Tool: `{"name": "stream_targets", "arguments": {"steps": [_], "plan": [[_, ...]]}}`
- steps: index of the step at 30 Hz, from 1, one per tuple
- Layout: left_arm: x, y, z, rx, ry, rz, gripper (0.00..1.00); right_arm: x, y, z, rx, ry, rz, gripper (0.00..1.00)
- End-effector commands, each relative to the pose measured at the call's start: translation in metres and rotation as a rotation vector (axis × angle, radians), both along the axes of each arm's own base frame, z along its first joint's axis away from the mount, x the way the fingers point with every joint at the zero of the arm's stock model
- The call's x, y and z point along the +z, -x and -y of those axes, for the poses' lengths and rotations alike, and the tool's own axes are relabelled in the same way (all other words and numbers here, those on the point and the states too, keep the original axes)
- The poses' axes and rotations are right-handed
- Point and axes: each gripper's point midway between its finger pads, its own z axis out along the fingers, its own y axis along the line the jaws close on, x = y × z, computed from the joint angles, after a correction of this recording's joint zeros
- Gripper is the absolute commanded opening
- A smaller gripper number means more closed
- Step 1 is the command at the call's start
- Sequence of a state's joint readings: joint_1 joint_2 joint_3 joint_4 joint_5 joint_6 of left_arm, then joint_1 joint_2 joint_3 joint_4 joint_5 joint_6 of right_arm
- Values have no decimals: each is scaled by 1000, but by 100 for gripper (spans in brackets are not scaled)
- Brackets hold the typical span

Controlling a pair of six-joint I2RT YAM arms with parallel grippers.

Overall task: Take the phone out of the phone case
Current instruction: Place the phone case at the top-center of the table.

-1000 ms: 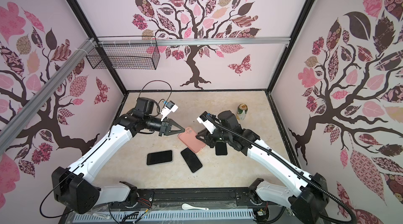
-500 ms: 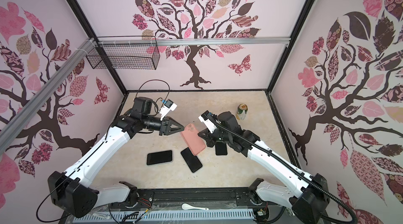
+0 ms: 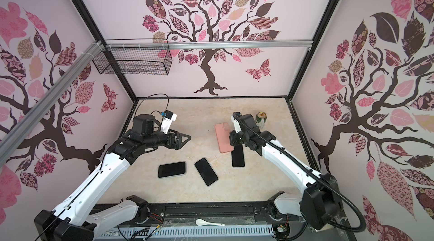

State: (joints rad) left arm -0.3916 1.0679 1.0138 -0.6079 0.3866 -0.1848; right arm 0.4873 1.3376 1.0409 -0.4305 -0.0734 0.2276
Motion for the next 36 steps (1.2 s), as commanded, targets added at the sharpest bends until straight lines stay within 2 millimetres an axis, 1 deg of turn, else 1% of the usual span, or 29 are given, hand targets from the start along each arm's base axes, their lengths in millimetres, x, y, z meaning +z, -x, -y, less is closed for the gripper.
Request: {"name": "stream_targets", "arguments": {"steps": [1,4,6,8,10,13,15,16,18,21,24,28,32,36], "plan": [[-22,-9,-27,165,-80,-23,98,-10,-26,20,-108,96,-43,0],[-35,-16,-49,319,-107,-56,98,-28,-45,30,-144,98,-106,0],[-44,-19,-63,419,-105,-91,98,-37,-59,37,-170,105,-128,0],[-47,-20,-65,439,-59,-133,98,-46,-72,42,-185,129,-148,0],[-48,-18,-59,418,25,-182,98,-56,-84,46,-190,154,-165,0],[-46,-18,-48,370,107,-151,98,-66,-99,53,-207,170,-179,0],[-45,-20,-47,393,164,-134,98,-73,-109,58,-216,164,-189,0],[-42,-22,-43,392,198,-111,98,-77,-115,61,-220,163,-194,0],[-39,-23,-32,384,220,-77,98,-85,-123,64,-214,161,-213,0],[-34,-20,-8,360,178,-27,98,-94,-131,67,-203,181,-243,0],[-30,-14,13,338,121,22,98,-106,-134,67,-186,194,-276,0],[-29,-8,27,325,88,80,98,-122,-136,66,-178,201,-312,0],[-33,-5,31,317,100,52,98,-132,-137,72,-199,230,-335,0],[-34,-3,30,315,107,46,98,-141,-137,75,-215,251,-353,0]]}}
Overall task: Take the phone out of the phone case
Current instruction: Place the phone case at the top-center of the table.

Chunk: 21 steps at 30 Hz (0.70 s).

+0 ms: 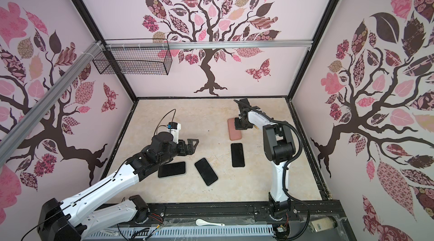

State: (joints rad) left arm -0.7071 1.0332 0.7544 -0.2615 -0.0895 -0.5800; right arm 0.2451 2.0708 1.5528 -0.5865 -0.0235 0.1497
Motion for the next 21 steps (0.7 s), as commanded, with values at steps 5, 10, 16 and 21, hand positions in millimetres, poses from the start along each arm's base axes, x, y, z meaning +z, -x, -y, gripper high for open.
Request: {"name": "stream_targets", "arguments": {"steps": [5,10,16,21], "plan": [[6,-4,-1,25,-1,8,98,-20,-8,11,-38,53,-49,0],[4,-1,-2,21,0,-6,98,-27,-12,9,-33,47,-63,0],[0,0,-5,33,-2,-12,98,-39,-8,10,-38,55,-98,3],[0,3,-3,22,12,-21,98,-41,-6,10,-42,54,-105,13]]}}
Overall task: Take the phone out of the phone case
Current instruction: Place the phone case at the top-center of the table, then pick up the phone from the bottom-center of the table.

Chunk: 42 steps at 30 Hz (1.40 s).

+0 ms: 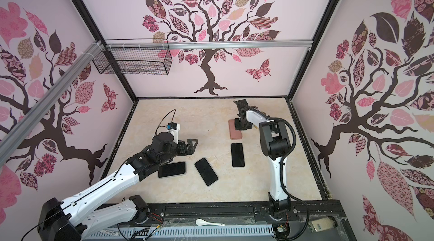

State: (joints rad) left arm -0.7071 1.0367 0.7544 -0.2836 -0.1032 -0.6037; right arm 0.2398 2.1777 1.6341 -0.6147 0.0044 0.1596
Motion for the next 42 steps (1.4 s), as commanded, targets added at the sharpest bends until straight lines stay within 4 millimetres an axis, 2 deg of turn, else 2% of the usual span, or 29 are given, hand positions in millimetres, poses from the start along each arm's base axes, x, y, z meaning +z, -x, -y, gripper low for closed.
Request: {"name": "stream_targets", "arguments": {"steps": [1,7,11,13,16,19,25,31,36,42], "plan": [[6,2,1,-6,21,10,98,-14,5,5,-18,18,-57,15],[9,3,-2,6,30,16,98,7,-2,0,-17,-12,-19,31],[5,9,-4,-18,-9,-7,98,44,-5,-5,-16,-45,34,42],[4,13,-3,-48,-14,-17,98,66,-3,-11,-21,-88,77,51],[1,22,-1,-88,-16,-39,98,92,13,-27,-8,-120,133,61],[-11,34,-7,-88,-32,-102,98,104,46,-52,32,-142,156,68],[-36,59,-15,-70,30,-214,98,109,123,-105,170,-144,192,76],[-57,80,-35,10,94,-270,98,104,190,-138,264,-170,186,80],[-68,86,-53,101,138,-290,98,93,217,-160,319,-178,150,84],[-71,84,-72,159,213,-318,98,66,239,-194,415,-101,90,93]]}}
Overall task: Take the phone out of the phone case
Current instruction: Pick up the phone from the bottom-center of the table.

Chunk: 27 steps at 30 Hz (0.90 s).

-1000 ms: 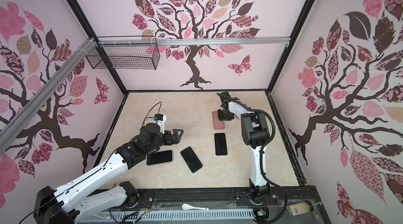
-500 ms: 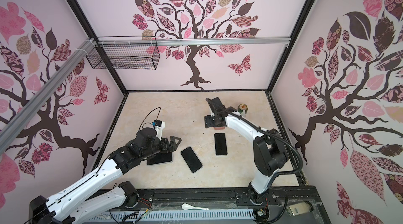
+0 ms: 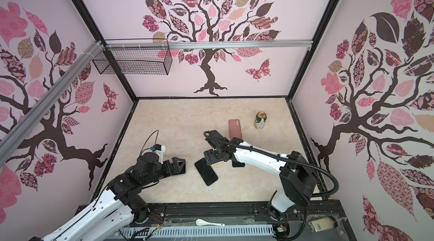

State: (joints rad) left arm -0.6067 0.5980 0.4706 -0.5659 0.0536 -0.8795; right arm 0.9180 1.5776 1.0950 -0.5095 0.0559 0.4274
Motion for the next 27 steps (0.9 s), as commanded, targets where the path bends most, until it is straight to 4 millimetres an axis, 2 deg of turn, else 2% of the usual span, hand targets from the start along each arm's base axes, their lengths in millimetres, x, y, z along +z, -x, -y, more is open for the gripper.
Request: {"name": "stream_targets", "arguments": {"steps": [1,5,12,22,27], "plan": [[-3,2,-13,46,42,-25,98,-18,3,-16,13,60,-19,94],[-3,-1,-28,103,97,-38,98,-34,3,-30,40,86,-51,97],[-2,-10,-36,148,194,-43,98,-56,4,-47,105,171,-75,100],[-3,-15,-37,149,205,-43,98,-74,6,-61,165,199,-127,98],[-4,-17,-37,149,204,-46,98,-85,7,-59,185,241,-150,97]]}}
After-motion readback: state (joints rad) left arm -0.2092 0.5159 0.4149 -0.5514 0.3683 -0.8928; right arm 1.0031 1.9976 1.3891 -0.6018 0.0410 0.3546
